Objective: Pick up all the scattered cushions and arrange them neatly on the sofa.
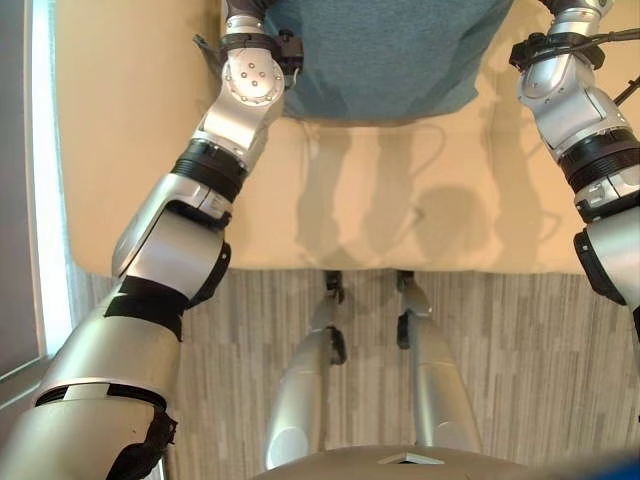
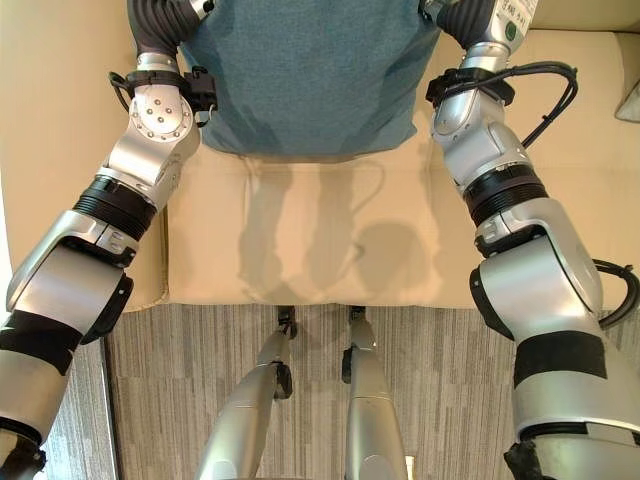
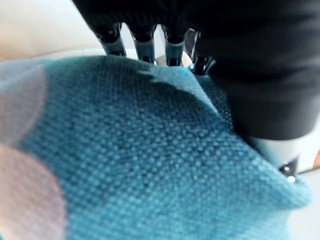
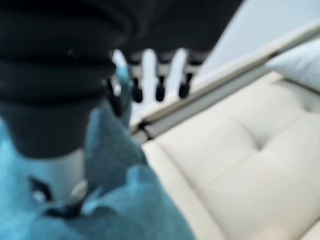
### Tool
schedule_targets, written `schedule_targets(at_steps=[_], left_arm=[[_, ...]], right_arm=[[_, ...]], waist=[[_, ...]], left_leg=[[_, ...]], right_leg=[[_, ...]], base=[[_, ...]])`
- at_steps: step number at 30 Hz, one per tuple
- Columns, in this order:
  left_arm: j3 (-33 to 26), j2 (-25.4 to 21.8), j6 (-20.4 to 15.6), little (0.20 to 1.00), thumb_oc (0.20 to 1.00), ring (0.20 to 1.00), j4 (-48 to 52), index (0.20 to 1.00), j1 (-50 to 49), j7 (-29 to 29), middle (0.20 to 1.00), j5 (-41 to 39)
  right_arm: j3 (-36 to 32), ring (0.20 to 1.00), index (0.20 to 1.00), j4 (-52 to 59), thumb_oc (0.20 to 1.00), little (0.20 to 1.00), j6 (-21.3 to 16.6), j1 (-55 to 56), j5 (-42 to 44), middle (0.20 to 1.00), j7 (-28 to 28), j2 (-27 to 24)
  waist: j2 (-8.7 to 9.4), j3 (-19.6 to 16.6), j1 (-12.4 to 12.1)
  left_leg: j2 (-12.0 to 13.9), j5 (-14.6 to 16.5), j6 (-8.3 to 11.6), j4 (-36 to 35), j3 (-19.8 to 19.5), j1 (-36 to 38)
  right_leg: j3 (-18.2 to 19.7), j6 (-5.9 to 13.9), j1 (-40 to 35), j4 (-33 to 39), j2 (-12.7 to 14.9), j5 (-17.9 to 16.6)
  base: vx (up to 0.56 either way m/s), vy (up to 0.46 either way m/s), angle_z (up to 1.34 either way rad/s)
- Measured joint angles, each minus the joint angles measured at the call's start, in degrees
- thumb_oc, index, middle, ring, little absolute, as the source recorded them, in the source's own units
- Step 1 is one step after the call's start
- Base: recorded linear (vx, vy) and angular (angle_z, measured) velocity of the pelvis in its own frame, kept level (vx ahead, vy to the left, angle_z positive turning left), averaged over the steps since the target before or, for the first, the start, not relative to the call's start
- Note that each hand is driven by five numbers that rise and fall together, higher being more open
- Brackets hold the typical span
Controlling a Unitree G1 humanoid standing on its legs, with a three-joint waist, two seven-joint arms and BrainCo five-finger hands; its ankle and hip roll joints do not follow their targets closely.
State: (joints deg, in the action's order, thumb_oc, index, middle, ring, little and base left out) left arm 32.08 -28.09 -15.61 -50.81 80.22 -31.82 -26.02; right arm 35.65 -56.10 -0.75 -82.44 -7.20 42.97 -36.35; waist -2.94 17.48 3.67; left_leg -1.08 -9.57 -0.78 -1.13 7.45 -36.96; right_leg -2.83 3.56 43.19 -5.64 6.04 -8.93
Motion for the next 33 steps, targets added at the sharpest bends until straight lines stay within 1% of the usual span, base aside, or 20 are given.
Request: schedule_targets(at_steps=[1, 3, 5, 9, 10, 12, 16, 18, 19, 22, 23, 25, 26, 27, 29, 31, 33], left_arm=[[0.7, -0.8, 0.6, 1.000, 1.000, 1.000, -0.7, 1.000, 0.9, 0.2, 1.000, 1.0], [2.8, -3.9, 2.4, 1.000, 1.000, 1.000, -1.3, 1.000, 2.7, 0.1, 1.000, 4.3], [5.7, -5.9, 5.1, 1.000, 1.000, 1.000, -3.3, 1.000, 5.4, -1.2, 1.000, 11.6], [7.0, -7.4, 9.1, 1.000, 1.000, 1.000, -5.2, 1.000, 7.7, -4.9, 1.000, 21.2], [7.5, -7.7, 9.2, 1.000, 1.000, 1.000, -5.9, 1.000, 8.2, -4.9, 1.000, 21.2], [7.6, -8.2, 9.2, 1.000, 1.000, 1.000, -7.5, 1.000, 8.6, -4.8, 1.000, 21.1], [7.9, -10.8, 9.0, 1.000, 1.000, 1.000, -7.9, 1.000, 8.7, -4.4, 1.000, 20.7], [7.8, -12.2, 8.7, 1.000, 1.000, 1.000, -7.9, 1.000, 8.6, -4.2, 1.000, 20.3], [7.6, -14.5, 8.4, 1.000, 1.000, 1.000, -7.9, 1.000, 8.6, -3.7, 1.000, 20.3], [7.1, -18.4, 7.3, 1.000, 1.000, 1.000, -7.7, 1.000, 8.5, -3.1, 1.000, 17.5], [2.1, -21.3, 4.7, 1.000, 1.000, 1.000, -6.4, 1.000, 6.8, -2.2, 1.000, 12.5], [-0.1, -24.1, 3.4, 1.000, 1.000, 1.000, -5.0, 1.000, 5.1, -1.7, 1.000, 9.5], [-1.0, -26.5, 2.6, 1.000, 1.000, 1.000, -4.8, 1.000, 3.9, -1.7, 1.000, 9.1], [-1.1, -27.5, 2.6, 1.000, 1.000, 1.000, -4.9, 1.000, 3.9, -1.8, 1.000, 9.0], [-1.1, -27.8, 2.4, 1.000, 1.000, 1.000, -4.8, 1.000, 3.8, -1.8, 1.000, 8.6], [-5.4, -29.3, 0.8, 1.000, 1.000, 1.000, 0.3, 1.000, -1.0, -1.5, 1.000, 7.2], [-7.6, -29.8, -0.2, 1.000, 1.000, 1.000, 1.9, 1.000, -4.1, -1.5, 1.000, 6.7]], right_arm=[[0.4, 1.000, 1.000, 0.0, 1.000, 1.000, 0.0, -0.1, 0.2, 1.000, -0.2, -0.4], [1.4, 1.000, 1.000, 0.0, 1.000, 1.000, -0.1, -0.5, 0.3, 1.000, -0.4, -1.3], [2.3, 1.000, 1.000, 0.0, 1.000, 1.000, -0.3, -0.6, 0.3, 1.000, -0.8, -2.7], [3.3, 1.000, 1.000, 0.1, 1.000, 1.000, -0.3, -1.2, 0.3, 1.000, -0.8, -3.2], [4.0, 1.000, 1.000, -0.1, 1.000, 1.000, -0.4, -1.7, 0.3, 1.000, -0.8, -3.4], [5.7, 1.000, 1.000, -0.2, 1.000, 1.000, -0.6, -2.4, 0.4, 1.000, -1.1, -4.0], [7.8, 1.000, 1.000, 0.0, 1.000, 1.000, -1.0, -3.7, 1.4, 1.000, -2.3, -8.0], [7.8, 1.000, 1.000, -0.1, 1.000, 1.000, -1.2, -3.8, 1.7, 1.000, -2.6, -9.9], [7.8, 1.000, 1.000, -0.1, 1.000, 1.000, -1.4, -3.8, 2.4, 1.000, -2.8, -11.7], [7.8, 1.000, 1.000, -0.1, 1.000, 1.000, -1.4, -3.8, 2.6, 1.000, -3.1, -14.9], [7.8, 1.000, 1.000, 0.4, 1.000, 1.000, -1.6, -3.8, 2.6, 1.000, -3.6, -17.7], [7.4, 1.000, 1.000, 0.8, 1.000, 1.000, -2.0, -3.3, 2.6, 1.000, -3.9, -19.1], [7.4, 1.000, 1.000, 1.1, 1.000, 1.000, -2.2, -2.9, 2.7, 1.000, -4.0, -20.7], [7.4, 1.000, 1.000, 1.1, 1.000, 1.000, -2.2, -2.9, 3.0, 1.000, -4.1, -21.4], [7.1, 1.000, 1.000, 1.2, 1.000, 1.000, -2.2, -3.0, 3.7, 1.000, -4.1, -21.8], [3.0, 1.000, 1.000, 5.0, 1.000, 1.000, -3.5, -0.3, 3.9, 1.000, -4.6, -23.3], [1.8, 1.000, 1.000, 6.0, 1.000, 1.000, -3.8, 1.6, 4.3, 1.000, -4.6, -24.6]], waist=[[0.00, 0.0, 0.1], [-0.01, 0.0, 0.3], [-0.01, 0.0, 0.3], [-0.05, 0.0, 0.4], [-0.05, 0.0, 0.5], [-0.05, 0.0, 0.6], [-0.05, 0.0, 0.5], [-0.05, 0.0, 0.4], [-0.05, 0.0, 0.6], [-0.05, 0.0, 0.7], [-0.05, 0.0, 0.7], [-0.05, 0.0, 0.6], [-0.05, 0.0, 0.7], [-0.05, 0.0, 0.7], [-0.06, 0.0, 0.5], [-0.07, 0.0, 0.2], [-0.11, -0.1, 0.2]], left_leg=[[0.0, 0.0, 0.01, 0.0, 0.0, -0.1], [0.0, -0.1, 0.01, 0.1, 0.3, -0.2], [0.1, -0.1, 0.01, 0.1, 0.3, -0.2], [0.1, -0.1, 0.01, 0.2, 0.5, -0.1], [0.1, -0.1, 0.01, 0.1, 0.5, -0.1], [0.1, -0.1, 0.01, 0.2, 0.6, -0.1], [0.1, -0.1, 0.01, 0.1, 0.7, -0.1], [0.1, -0.1, 0.01, 0.1, 0.8, -0.1], [0.1, -0.1, 0.01, 0.1, 0.9, 0.0], [0.2, -0.1, 0.01, 0.1, 1.1, 0.1], [0.2, -0.1, 0.01, 0.1, 1.3, 0.4], [0.3, -0.1, 0.01, 0.1, 1.4, 0.7], [0.3, -0.1, 0.01, 0.1, 1.5, 0.9], [0.4, -0.1, 0.01, 0.1, 1.4, 0.9], [0.4, -0.1, 0.09, 0.2, 1.3, 1.0], [0.5, -0.2, 0.19, 0.2, 1.3, 1.0], [0.6, -0.2, 0.19, 0.2, 1.3, 1.1]], right_leg=[[0.1, -0.01, 0.2, -0.1, 0.0, 0.0], [0.5, -0.03, 0.4, -0.3, -0.1, 0.0], [0.5, -0.09, 0.4, -0.3, -0.1, -0.1], [0.6, -0.12, 0.5, -0.3, -0.1, -0.1], [0.6, -0.13, 0.5, -0.3, -0.1, -0.1], [0.7, -0.13, 0.5, -0.3, -0.1, -0.1], [0.7, -0.14, 0.5, -0.3, -0.2, -0.1], [0.9, -0.17, 0.6, -0.3, -0.2, -0.1], [1.0, -0.19, 0.6, -0.3, -0.2, -0.1], [1.2, -0.26, 0.5, -0.3, -0.3, -0.2], [1.4, -0.42, 0.4, -0.3, -0.4, -0.3], [1.6, -0.53, 0.2, -0.3, -0.5, -0.4], [1.8, -0.62, 0.2, -0.3, -0.6, -0.5], [1.8, -0.73, 0.2, -0.3, -0.7, -0.5], [1.8, -0.83, 0.0, -0.4, -0.7, -0.6], [1.8, -0.90, 0.0, -0.5, -0.8, -0.7], [1.8, -0.91, -0.1, -0.5, -0.9, -0.7]], base=[[-0.01, -0.030, -0.05], [-0.01, -0.028, -0.05], [0.00, 0.000, 0.00], [0.00, 0.000, 0.00], [0.00, 0.000, 0.00], [0.00, 0.000, 0.00], [0.00, 0.000, 0.00], [0.00, -0.007, -0.02], [0.00, -0.005, -0.04], [0.01, -0.009, -0.05], [0.01, -0.007, -0.06], [0.01, -0.008, -0.06], [0.01, -0.002, -0.05], [0.01, 0.004, -0.03], [0.00, 0.000, 0.00], [0.00, 0.000, 0.00], [0.00, 0.000, 0.00]])
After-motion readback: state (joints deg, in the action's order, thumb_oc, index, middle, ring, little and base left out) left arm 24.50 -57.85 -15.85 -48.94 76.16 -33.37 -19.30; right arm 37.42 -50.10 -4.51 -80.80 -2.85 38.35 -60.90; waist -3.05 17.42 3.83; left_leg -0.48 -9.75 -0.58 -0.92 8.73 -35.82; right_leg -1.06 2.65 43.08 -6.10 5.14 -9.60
